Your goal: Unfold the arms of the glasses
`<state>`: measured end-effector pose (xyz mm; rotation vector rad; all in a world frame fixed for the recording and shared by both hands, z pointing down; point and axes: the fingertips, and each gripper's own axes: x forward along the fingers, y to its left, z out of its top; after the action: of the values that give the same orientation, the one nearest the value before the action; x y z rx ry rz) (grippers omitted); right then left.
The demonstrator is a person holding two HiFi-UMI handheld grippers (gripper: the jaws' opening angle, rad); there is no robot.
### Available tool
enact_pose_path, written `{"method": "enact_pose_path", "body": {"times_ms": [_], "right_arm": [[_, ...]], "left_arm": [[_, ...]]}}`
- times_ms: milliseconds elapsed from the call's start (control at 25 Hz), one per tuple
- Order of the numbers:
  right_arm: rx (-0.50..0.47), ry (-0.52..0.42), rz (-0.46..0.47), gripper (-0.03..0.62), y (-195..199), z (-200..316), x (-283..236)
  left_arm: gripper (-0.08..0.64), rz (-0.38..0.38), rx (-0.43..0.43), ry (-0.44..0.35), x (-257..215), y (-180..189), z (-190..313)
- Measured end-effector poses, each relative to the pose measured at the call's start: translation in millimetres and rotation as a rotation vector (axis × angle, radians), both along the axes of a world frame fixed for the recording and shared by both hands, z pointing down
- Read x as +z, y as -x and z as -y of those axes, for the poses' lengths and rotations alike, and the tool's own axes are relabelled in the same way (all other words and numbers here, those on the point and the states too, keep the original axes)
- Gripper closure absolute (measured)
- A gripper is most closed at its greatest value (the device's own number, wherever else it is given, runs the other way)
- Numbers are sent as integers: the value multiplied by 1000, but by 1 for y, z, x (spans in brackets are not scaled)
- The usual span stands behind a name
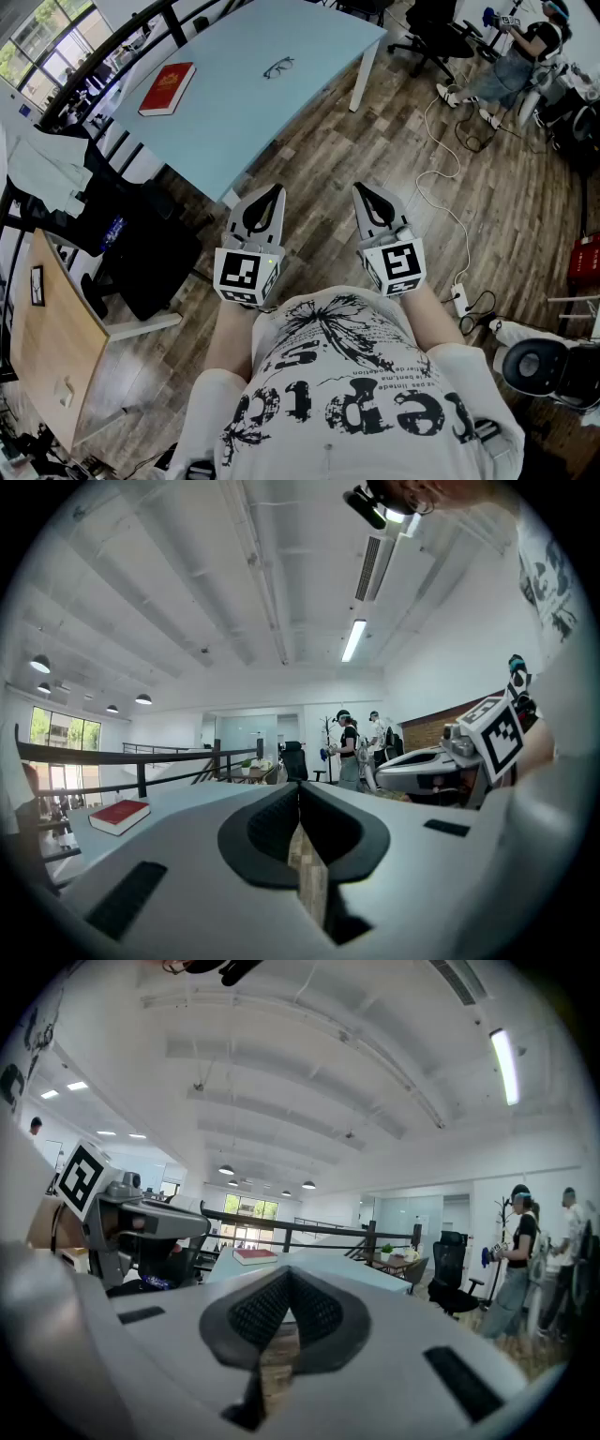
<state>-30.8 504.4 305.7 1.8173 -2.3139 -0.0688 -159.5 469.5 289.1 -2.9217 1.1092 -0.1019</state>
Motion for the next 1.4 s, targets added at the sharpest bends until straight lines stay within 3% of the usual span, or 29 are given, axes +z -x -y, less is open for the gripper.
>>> {"method": "enact_pose_path", "body": {"times_ms": [640,880,1080,1400], "right_arm": [[47,66,5,582,18,27,30],[22,87,2,581,14,55,44],[-14,81,-17,581,-6,103,56],[-135,97,14,581,-84,238,63]], "left_arm": [[540,26,46,45,31,21,20],[540,27,19,81,49,21,44],[540,33,-41,88,62,4,90],[540,56,-167,101,69,-69,204]]}}
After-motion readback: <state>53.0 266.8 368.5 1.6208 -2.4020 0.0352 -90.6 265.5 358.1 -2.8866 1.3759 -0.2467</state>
